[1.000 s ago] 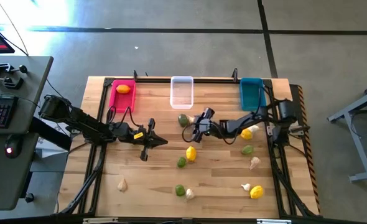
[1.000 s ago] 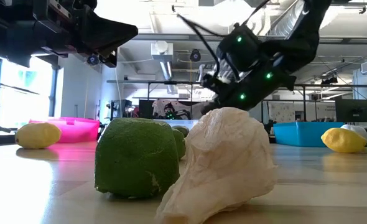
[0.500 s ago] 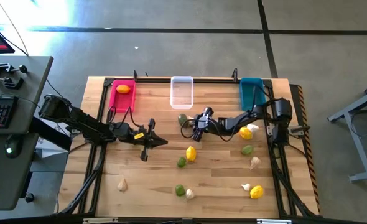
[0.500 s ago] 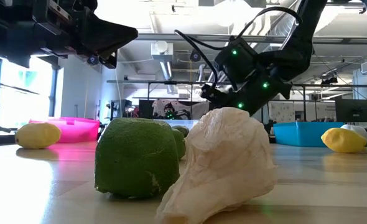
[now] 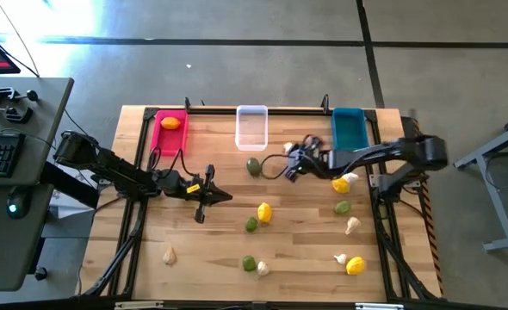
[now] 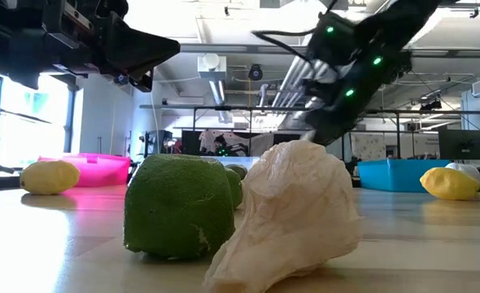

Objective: Sort produce into baskets
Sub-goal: Put the garlic into the blue bin

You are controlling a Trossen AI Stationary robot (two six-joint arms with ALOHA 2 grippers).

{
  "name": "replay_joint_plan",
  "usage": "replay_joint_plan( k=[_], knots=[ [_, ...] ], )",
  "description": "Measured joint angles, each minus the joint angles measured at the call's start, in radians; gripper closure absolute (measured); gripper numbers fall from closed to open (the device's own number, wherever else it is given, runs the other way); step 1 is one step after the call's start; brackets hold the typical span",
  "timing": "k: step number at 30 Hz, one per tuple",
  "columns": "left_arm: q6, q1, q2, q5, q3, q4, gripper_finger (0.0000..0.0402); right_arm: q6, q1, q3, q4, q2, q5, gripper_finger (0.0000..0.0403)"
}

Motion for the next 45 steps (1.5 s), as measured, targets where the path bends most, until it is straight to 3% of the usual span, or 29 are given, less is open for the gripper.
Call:
replay_joint_plan(
  k=[5, 10, 15, 23, 28, 35, 45],
  knots=[
    [0.005, 0.0, 0.0, 0.0, 0.0, 0.0, 0.0401, 0.183, -0.086, -0.001, -0.345, -0.178, 0.131, 0.0287],
    [0.011, 0.0, 0.0, 0.0, 0.0, 0.0, 0.0401, 0.262, -0.192, -0.031, -0.471, -0.296, 0.173, 0.0286],
    [0.01, 0.0, 0.0, 0.0, 0.0, 0.0, 0.0401, 0.259, -0.329, -0.148, -0.36, -0.366, 0.11, 0.0286],
    [0.019, 0.0, 0.0, 0.0, 0.0, 0.0, 0.0402, 0.19, -0.582, -0.321, 0.055, -0.372, -0.103, 0.0286],
    [0.018, 0.0, 0.0, 0.0, 0.0, -0.005, 0.0401, 0.191, -0.685, -0.355, 0.146, -0.372, -0.145, 0.0286],
    [0.019, 0.0, 0.0, 0.0, 0.0, -0.005, 0.0402, 0.22, -0.698, -0.355, 0.2, -0.35, -0.156, 0.0286],
    [0.018, 0.0, 0.0, 0.0, 0.0, -0.007, 0.0402, 0.424, -0.691, -0.355, 0.246, -0.203, -0.136, 0.0286]
  ],
)
